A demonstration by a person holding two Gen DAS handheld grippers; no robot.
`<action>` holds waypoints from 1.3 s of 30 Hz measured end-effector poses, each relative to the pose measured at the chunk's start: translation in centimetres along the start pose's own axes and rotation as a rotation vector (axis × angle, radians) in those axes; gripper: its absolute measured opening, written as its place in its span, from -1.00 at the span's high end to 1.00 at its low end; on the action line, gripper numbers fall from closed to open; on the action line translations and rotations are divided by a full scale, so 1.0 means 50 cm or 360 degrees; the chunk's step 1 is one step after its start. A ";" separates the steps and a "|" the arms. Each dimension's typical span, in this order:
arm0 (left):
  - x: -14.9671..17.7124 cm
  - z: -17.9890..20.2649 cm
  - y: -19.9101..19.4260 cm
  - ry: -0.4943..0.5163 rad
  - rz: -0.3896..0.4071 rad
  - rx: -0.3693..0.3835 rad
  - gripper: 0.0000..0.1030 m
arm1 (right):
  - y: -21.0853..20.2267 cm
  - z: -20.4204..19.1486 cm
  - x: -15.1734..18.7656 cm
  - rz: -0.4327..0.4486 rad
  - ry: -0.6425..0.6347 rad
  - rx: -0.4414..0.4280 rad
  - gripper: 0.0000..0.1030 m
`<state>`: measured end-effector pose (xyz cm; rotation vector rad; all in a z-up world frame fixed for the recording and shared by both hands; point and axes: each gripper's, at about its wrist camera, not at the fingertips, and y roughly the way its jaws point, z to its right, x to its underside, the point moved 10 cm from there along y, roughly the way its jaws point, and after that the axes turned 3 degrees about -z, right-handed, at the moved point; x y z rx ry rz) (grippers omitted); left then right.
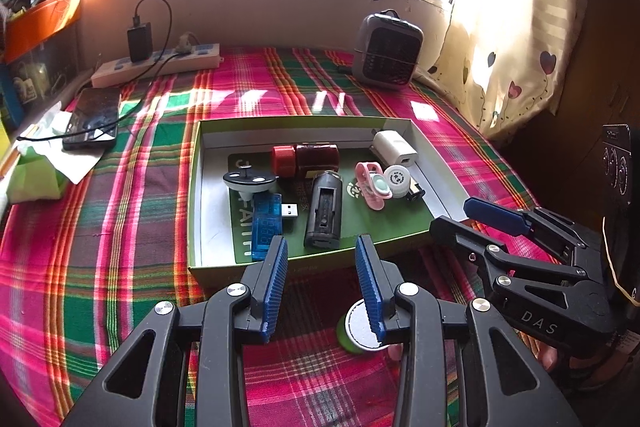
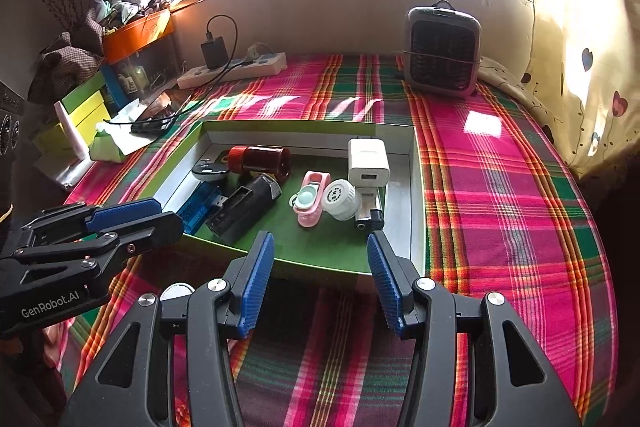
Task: Organize rigid objects
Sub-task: 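Withdraw both open tools from the tray toward the remaining objects, then move the left tool to the green-and-white spool while the right tool approaches the pink clip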
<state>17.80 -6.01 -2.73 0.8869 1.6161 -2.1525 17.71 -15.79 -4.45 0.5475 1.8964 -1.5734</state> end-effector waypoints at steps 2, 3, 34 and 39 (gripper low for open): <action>0.008 -0.004 -0.008 -0.0009 0.0007 -0.0012 0.33 | -0.006 -0.005 0.008 -0.0004 -0.0002 0.0000 0.03; 0.012 -0.005 -0.013 -0.0007 0.0010 -0.0020 0.33 | -0.009 -0.009 0.012 -0.0003 -0.0001 -0.0004 0.03; 0.116 -0.065 -0.066 -0.0187 0.0002 0.0001 0.33 | -0.001 -0.120 0.108 -0.0158 -0.0092 -0.0115 0.03; 0.122 -0.063 -0.065 -0.0184 -0.0010 0.0009 0.33 | 0.007 -0.115 0.110 -0.0176 -0.0078 -0.0097 0.03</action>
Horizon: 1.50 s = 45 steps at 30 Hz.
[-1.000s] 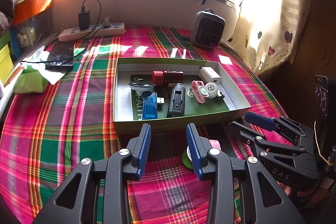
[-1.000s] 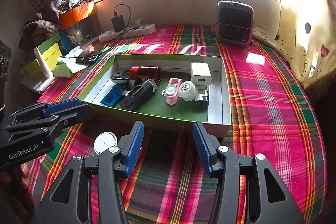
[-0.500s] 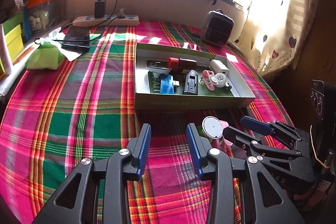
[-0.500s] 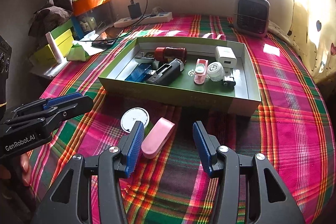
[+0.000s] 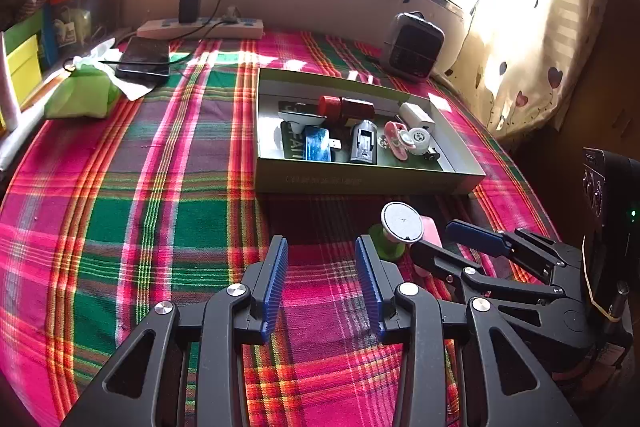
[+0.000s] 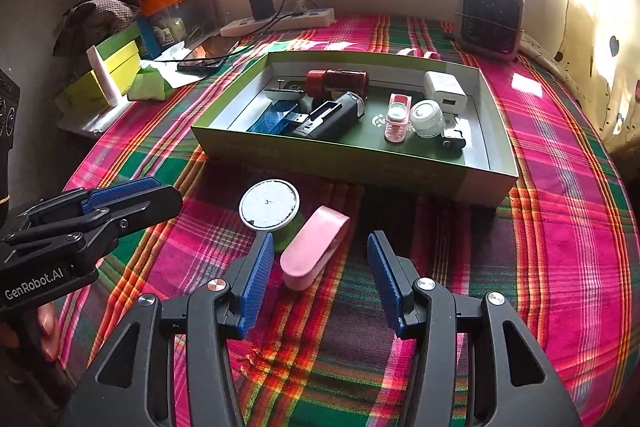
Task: Organize rigid objects
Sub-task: 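Move the left tool to the green-and-white spool while the right tool approaches the pink clip, then close the left tool on the green-and-white spool while the right tool grasps the pink clip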
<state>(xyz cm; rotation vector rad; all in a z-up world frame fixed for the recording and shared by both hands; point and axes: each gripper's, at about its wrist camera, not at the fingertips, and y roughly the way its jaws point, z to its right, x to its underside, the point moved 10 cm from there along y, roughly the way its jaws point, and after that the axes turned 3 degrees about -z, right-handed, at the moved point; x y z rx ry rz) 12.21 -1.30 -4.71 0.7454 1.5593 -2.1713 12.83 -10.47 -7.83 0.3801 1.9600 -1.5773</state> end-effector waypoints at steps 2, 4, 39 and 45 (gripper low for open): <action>0.004 -0.002 0.001 -0.0003 -0.0007 0.0002 0.33 | 0.005 0.000 0.003 -0.0016 -0.0001 0.0011 0.03; 0.005 -0.006 0.002 -0.0009 -0.0014 0.0001 0.33 | 0.009 -0.002 0.004 -0.0032 -0.0015 0.0022 0.03; 0.000 0.043 0.041 0.0059 -0.0096 0.0076 0.21 | 0.024 0.036 0.004 -0.0047 -0.0083 0.0126 0.63; -0.006 0.073 0.051 0.0094 -0.0106 0.0082 0.17 | 0.014 0.067 0.009 -0.0043 -0.0060 0.0148 0.63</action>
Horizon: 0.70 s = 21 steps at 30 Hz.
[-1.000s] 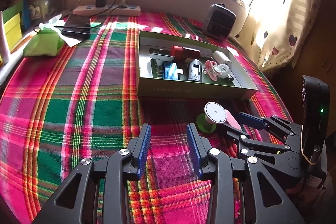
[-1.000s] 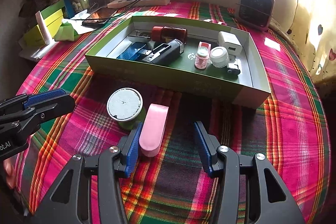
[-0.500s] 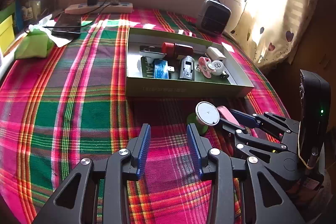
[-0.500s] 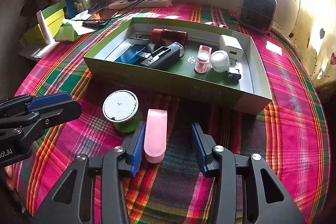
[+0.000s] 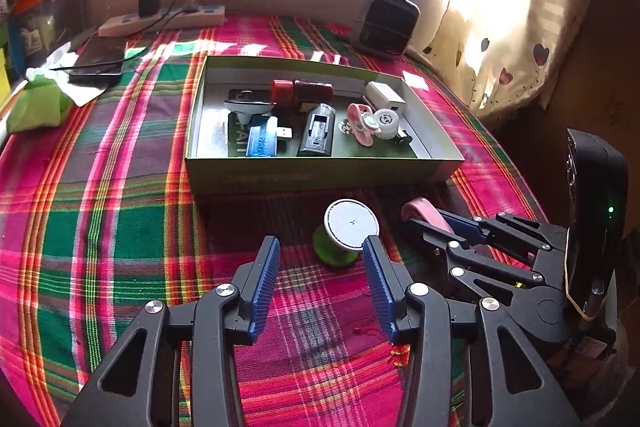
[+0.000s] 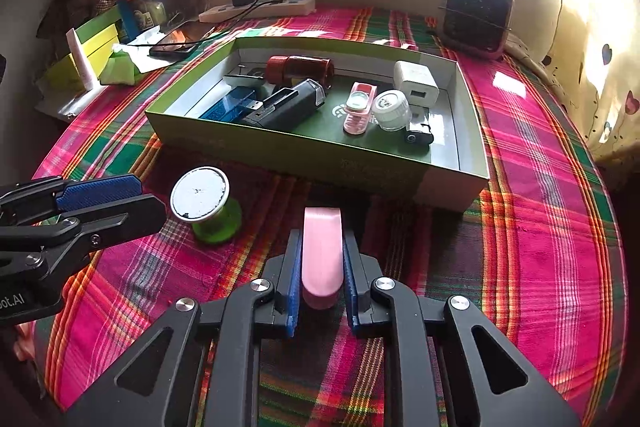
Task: Organize rigid objects
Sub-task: 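Close the left tool on the green-and-white spool while the right tool grasps the pink clip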
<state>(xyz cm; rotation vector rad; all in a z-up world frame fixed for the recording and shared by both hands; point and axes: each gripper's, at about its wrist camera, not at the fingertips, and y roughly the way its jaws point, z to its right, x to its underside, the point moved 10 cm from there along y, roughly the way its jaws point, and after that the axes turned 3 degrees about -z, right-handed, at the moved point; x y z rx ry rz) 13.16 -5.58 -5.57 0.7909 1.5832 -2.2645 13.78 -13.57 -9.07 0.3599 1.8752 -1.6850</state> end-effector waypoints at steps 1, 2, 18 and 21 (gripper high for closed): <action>0.000 0.005 0.004 0.0008 -0.0008 -0.0002 0.17 | -0.001 0.007 0.001 0.0000 0.0008 0.0005 0.63; 0.000 0.009 0.010 0.0014 -0.0018 -0.0005 0.16 | -0.002 0.015 0.002 0.0000 0.0015 0.0009 0.63; -0.016 0.038 0.069 0.0047 -0.0081 -0.0065 0.16 | -0.010 0.076 0.015 0.0007 0.0070 0.0027 0.63; -0.018 0.037 0.076 0.0052 -0.0084 -0.0087 0.16 | -0.010 0.075 0.015 0.0007 0.0070 0.0022 0.63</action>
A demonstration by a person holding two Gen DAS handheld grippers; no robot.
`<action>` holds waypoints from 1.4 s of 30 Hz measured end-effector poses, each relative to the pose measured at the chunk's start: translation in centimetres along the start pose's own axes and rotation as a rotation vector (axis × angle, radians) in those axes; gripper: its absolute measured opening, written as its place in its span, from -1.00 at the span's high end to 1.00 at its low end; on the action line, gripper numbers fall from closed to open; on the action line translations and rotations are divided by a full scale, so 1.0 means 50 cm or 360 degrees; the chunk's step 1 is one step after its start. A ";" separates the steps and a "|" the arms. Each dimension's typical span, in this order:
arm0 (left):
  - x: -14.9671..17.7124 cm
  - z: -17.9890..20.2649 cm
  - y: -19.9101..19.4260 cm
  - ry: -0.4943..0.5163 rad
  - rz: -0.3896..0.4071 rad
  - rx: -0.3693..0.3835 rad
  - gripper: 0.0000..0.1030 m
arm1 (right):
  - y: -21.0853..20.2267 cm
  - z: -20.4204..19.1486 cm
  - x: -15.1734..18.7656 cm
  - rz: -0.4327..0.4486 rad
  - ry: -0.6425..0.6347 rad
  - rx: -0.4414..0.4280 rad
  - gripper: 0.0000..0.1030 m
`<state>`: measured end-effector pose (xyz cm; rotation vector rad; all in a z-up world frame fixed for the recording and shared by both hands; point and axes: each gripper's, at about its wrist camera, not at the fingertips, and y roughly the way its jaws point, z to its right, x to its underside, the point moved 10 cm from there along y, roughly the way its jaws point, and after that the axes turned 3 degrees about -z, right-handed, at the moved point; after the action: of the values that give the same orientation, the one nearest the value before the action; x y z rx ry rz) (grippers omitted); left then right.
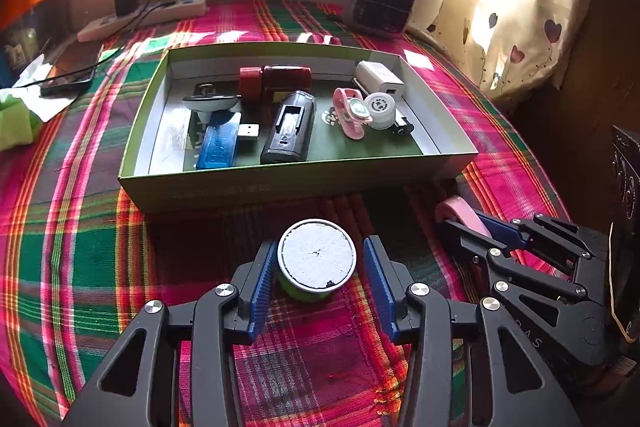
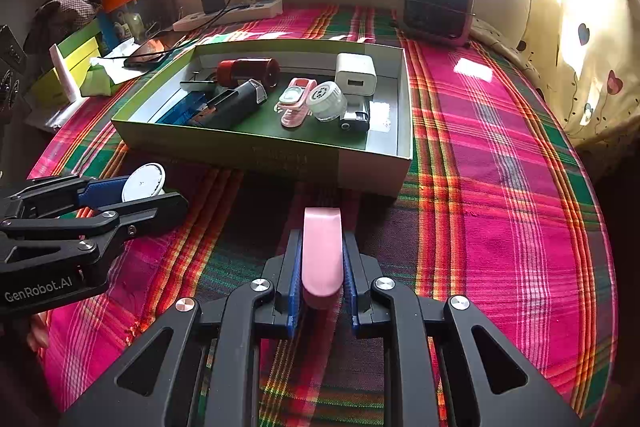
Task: Organize rigid objects
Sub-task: 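Close the left tool on the green-and-white spool while the right tool grasps the pink clip, then carry the spool in the left tool while the right tool carries the pink clip to the tray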
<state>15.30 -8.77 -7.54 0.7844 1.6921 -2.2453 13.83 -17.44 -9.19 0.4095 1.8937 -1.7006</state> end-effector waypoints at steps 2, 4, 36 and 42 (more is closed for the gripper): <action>0.000 -0.001 0.003 0.0004 0.0000 -0.0004 0.16 | 0.000 0.000 0.000 0.0001 0.0000 -0.0003 0.63; -0.001 -0.002 0.006 0.0008 0.0005 -0.0021 0.16 | 0.001 0.000 -0.001 0.0002 0.0000 -0.0004 0.63; 0.002 -0.013 0.001 -0.0001 0.0049 -0.0063 0.38 | 0.003 -0.002 -0.003 0.0003 -0.0009 0.0006 0.63; 0.003 -0.013 0.002 -0.0002 0.0049 -0.0062 0.38 | 0.003 -0.002 -0.003 0.0003 -0.0009 0.0006 0.63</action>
<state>15.39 -8.17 -7.82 0.7944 1.7059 -2.1850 13.99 -17.29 -9.22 0.4078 1.8859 -1.7026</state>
